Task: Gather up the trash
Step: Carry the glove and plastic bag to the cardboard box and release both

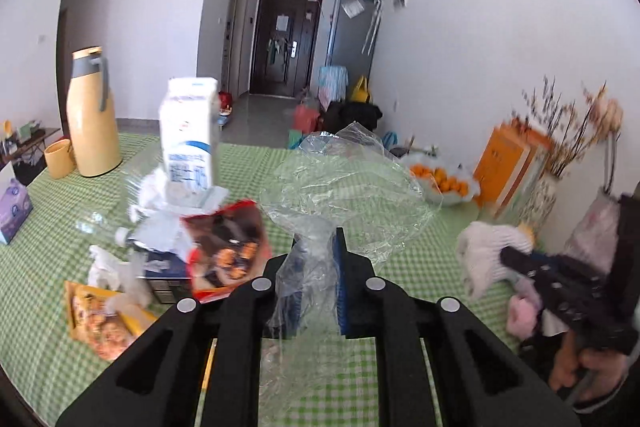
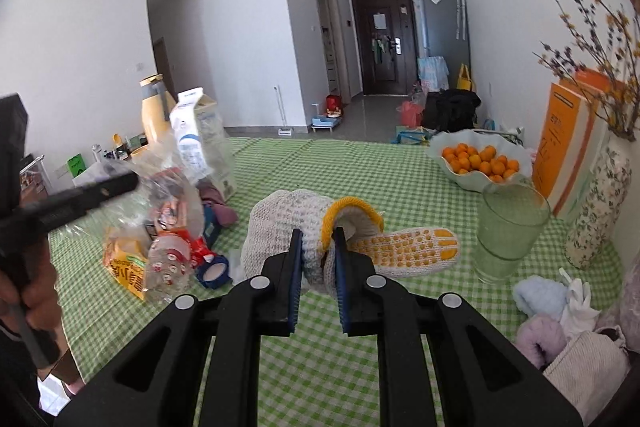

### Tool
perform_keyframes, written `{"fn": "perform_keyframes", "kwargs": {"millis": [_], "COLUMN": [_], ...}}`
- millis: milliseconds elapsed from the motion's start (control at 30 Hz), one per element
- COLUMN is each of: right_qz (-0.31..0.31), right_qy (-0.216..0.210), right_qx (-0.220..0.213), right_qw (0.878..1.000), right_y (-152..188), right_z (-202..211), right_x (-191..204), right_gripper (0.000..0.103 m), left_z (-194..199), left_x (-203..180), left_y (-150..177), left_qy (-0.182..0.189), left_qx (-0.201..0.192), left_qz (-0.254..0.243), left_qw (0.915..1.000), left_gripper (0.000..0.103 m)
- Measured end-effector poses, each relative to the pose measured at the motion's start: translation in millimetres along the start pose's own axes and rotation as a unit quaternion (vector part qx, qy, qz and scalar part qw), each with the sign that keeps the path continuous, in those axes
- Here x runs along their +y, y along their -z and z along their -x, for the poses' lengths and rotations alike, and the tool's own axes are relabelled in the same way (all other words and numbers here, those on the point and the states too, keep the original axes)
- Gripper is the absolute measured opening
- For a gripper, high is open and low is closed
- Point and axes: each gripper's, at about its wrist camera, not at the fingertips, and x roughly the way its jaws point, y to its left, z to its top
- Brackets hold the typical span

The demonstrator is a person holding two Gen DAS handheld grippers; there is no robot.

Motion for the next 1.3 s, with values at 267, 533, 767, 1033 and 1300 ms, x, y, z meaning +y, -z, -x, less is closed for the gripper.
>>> {"fn": "perform_keyframes", "kwargs": {"millis": [267,533,767,1033,1300], "right_qz": [0.065,0.161,0.249,0.332,0.426], "right_qy": [-0.1,-0.283,-0.417,-0.455,-0.43], "right_qx": [-0.007,0.031,0.103,0.174,0.264], "right_qw": [0.993,0.945,0.868,0.808,0.751], "right_y": [-30,-32,18,87,190], "right_z": [-30,-89,-120,-140,-169], "right_x": [112,315,514,647,725], "right_gripper": [0.015,0.015,0.015,0.015,0.015], "left_z": [126,277,377,356,282], "left_x": [116,273,362,425,488], "left_y": [10,77,142,223,307], "left_qy": [-0.132,-0.369,-0.468,-0.431,-0.379], "left_qx": [-0.053,-0.053,-0.036,0.059,0.22], "left_qz": [0.045,0.143,0.237,0.314,0.4], "left_qw": [0.9888,0.9169,0.8505,0.8438,0.8048], "left_gripper": [0.011,0.011,0.011,0.012,0.054]}}
